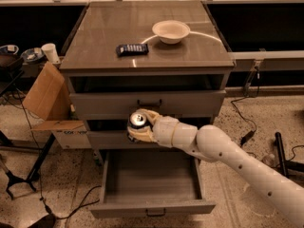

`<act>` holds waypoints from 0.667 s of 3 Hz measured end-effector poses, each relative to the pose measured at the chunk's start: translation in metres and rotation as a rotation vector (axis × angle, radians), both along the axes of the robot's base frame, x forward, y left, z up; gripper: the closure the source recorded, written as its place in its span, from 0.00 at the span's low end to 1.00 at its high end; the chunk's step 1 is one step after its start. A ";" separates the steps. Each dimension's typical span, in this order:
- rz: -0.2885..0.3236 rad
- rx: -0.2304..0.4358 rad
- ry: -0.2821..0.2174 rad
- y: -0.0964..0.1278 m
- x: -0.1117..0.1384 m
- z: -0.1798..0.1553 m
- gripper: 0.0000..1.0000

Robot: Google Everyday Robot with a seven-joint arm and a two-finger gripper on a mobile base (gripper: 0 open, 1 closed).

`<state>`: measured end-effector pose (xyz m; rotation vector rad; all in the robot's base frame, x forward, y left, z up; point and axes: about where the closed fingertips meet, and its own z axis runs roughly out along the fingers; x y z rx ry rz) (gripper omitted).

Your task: Place pepsi can into bottom drawer

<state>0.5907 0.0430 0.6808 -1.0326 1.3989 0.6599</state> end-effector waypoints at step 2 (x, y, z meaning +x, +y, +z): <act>0.048 0.004 0.082 0.028 -0.013 -0.052 1.00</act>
Offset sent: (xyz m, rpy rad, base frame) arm -0.0188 0.0435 -0.0831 0.0097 0.1269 0.0622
